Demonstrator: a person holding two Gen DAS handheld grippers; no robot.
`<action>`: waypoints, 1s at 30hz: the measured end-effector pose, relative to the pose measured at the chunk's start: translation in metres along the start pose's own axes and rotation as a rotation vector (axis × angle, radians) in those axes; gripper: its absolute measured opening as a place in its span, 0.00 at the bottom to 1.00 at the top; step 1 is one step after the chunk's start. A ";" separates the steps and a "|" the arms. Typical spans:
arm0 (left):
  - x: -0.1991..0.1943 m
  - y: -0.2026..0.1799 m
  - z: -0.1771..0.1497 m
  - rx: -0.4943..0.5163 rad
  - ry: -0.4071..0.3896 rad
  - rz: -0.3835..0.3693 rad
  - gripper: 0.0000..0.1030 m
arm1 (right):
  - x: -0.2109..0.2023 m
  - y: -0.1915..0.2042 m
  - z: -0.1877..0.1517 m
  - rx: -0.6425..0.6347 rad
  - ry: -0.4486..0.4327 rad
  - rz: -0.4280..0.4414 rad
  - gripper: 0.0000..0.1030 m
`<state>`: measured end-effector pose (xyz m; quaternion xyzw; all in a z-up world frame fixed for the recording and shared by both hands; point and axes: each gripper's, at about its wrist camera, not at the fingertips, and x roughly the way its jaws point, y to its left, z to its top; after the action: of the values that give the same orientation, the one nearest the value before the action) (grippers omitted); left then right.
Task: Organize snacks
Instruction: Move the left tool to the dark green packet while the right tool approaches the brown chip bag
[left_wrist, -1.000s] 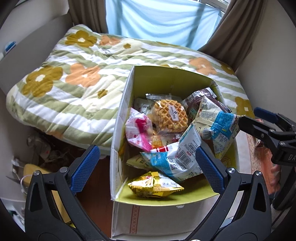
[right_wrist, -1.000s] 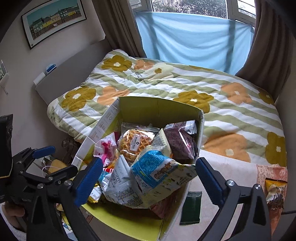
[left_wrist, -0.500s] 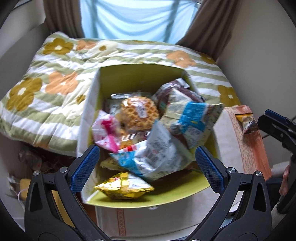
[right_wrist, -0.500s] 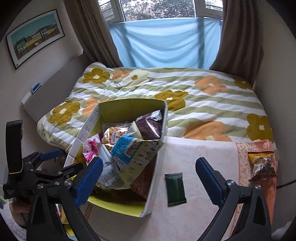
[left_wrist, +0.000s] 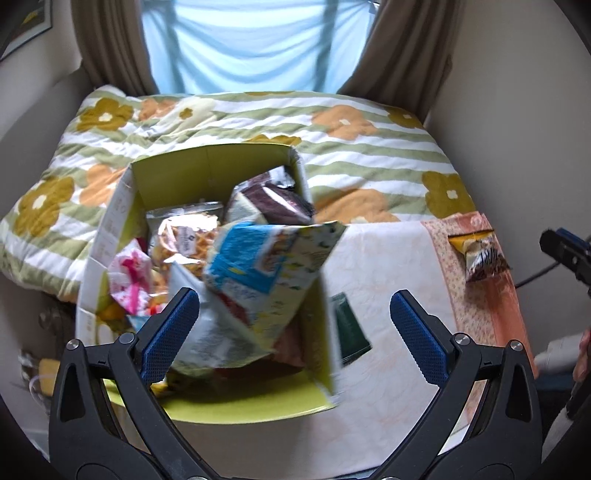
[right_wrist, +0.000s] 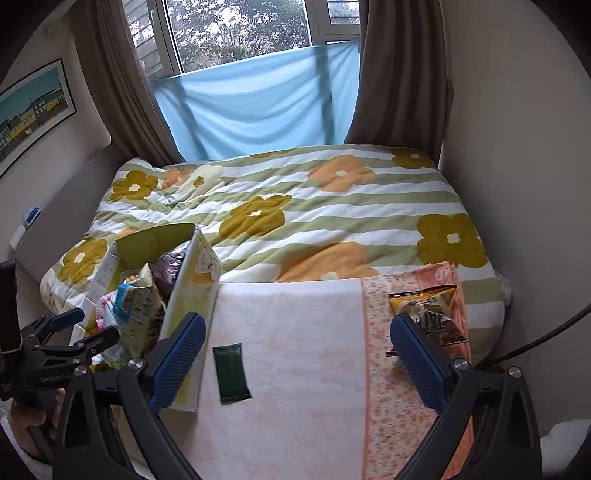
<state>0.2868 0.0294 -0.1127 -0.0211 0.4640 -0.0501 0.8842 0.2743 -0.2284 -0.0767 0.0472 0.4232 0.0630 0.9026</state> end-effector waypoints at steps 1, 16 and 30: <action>0.002 -0.011 0.001 -0.014 -0.004 0.019 1.00 | 0.001 -0.010 0.002 -0.024 0.003 0.002 0.97; 0.049 -0.126 -0.057 -0.163 0.004 0.233 1.00 | 0.071 -0.111 0.002 -0.079 0.137 0.078 0.97; 0.180 -0.113 -0.080 -0.207 0.163 0.419 1.00 | 0.142 -0.127 -0.020 -0.068 0.225 0.164 0.97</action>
<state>0.3146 -0.1013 -0.2958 -0.0109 0.5306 0.1808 0.8280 0.3577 -0.3309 -0.2146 0.0438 0.5141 0.1555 0.8424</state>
